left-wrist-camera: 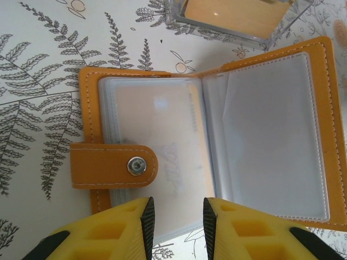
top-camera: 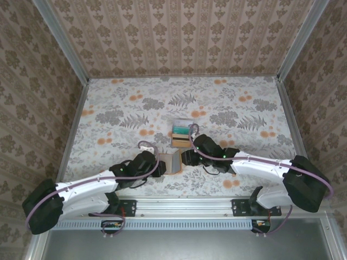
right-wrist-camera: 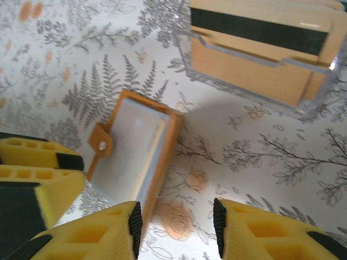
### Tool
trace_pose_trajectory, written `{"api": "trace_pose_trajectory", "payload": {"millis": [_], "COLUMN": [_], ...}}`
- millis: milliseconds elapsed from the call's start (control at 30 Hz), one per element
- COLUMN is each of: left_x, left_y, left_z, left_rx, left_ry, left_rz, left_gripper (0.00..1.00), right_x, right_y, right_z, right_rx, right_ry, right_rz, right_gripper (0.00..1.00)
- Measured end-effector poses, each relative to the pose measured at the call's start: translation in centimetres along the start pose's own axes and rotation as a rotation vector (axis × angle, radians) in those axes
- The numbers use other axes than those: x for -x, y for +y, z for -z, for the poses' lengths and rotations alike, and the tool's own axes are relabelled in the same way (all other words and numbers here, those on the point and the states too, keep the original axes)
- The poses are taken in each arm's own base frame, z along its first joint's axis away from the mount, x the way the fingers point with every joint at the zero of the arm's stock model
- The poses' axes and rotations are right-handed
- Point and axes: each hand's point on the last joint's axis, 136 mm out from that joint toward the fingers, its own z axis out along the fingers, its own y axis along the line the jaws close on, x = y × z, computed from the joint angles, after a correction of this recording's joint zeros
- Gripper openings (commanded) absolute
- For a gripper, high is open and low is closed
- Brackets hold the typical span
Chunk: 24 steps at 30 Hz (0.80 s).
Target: Take the credit cards out of the card holder
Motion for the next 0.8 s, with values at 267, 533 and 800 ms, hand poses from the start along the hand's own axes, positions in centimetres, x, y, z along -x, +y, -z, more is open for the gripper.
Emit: {"api": "trace_pose_trajectory", "payload": {"millis": [267,533,800], "left_x": [0.5,0.6,0.0], "left_y": [-0.1,0.2,0.5], "left_z": [0.6,0.6,-0.3], "left_rx": [-0.009,0.000,0.012], "left_ry": [-0.024,-0.021,0.013], "left_rz": [-0.004,0.003,0.002], "left_gripper": [0.33,0.33,0.34], "right_x": [-0.6,-1.7,-1.5], "right_y": [0.5,-0.1,0.0], "right_z": [-1.9,-2.9,-3.1], "right_rx": [0.001,-0.021,-0.012], "right_ry": [0.046,0.081,0.073], "right_rz": [-0.003,-0.021,-0.038], "right_gripper": [0.37,0.18,0.11]}}
